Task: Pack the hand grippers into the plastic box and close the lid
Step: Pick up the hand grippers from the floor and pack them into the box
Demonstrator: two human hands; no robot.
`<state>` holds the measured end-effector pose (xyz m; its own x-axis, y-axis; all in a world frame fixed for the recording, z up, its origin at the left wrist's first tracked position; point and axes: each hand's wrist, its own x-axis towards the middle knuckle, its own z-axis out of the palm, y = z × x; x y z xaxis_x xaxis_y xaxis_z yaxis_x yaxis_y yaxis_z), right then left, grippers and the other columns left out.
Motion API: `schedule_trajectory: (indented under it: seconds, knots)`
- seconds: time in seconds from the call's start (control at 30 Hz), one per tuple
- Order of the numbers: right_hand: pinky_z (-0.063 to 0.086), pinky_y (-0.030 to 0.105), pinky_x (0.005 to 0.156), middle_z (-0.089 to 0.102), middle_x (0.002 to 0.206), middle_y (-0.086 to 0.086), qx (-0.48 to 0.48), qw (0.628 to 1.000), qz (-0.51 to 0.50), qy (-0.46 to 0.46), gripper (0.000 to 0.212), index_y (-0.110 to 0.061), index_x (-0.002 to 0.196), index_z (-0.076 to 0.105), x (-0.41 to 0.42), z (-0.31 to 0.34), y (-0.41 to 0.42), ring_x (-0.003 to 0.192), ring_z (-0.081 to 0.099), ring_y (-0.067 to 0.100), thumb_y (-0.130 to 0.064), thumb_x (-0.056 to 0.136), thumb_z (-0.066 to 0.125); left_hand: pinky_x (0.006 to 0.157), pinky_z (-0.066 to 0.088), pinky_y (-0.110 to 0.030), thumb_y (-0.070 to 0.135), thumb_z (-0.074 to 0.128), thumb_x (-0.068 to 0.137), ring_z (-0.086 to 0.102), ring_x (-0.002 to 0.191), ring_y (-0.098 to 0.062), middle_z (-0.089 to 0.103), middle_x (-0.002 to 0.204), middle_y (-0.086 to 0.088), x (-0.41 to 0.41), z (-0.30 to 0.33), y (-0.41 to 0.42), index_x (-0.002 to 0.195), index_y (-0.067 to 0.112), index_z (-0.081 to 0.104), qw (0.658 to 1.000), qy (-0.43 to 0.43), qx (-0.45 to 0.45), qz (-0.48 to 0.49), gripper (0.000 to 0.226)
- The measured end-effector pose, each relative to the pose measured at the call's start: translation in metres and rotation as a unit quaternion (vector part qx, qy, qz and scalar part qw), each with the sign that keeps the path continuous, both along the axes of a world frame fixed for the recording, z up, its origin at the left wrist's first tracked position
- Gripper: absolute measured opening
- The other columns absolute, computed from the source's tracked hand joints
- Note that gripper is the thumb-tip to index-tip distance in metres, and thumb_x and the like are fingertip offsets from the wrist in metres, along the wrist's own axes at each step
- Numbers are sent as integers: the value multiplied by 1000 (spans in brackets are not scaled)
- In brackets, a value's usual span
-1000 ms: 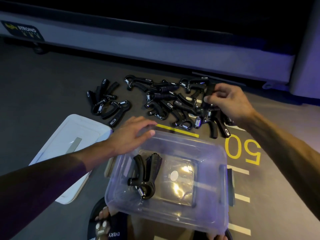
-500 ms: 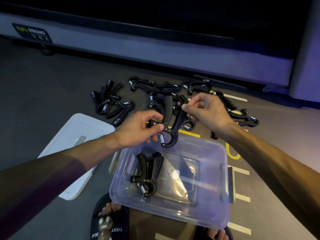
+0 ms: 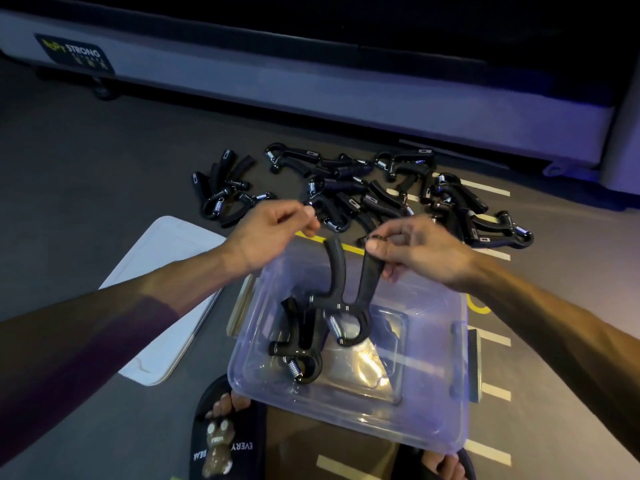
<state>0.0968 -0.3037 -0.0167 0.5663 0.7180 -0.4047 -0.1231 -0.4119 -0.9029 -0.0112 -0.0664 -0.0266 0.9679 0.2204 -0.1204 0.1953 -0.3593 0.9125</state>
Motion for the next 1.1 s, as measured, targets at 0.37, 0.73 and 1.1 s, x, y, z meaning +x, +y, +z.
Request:
schedule_trajectory:
  seconds: [0.37,0.73,1.1]
  knots:
    - [58,48,65,66,71,15,-88,994,60,-14,18,6,101,60,-62,-93,24,59,64,23,-12,98,61,107,38,-46,40,35,99,47,122,-20,60,132,7,-16,-52,-1,142,32,53,949,61,263,-161,47]
    - [58,30,57,68,64,4,-114,984,108,-81,16,-4,106,62,-61,-109,45,50,64,13,-18,98,62,91,28,-15,19,45,104,47,106,-14,65,115,3,-17,-63,-1,133,23,62,941,-49,308,-133,34]
    - [59,40,66,67,73,-1,-200,945,147,-212,39,-22,115,46,-72,-114,43,57,61,17,-48,91,62,86,26,-14,16,48,103,43,99,-12,64,110,2,-17,-65,-2,131,20,63,938,-76,313,-126,32]
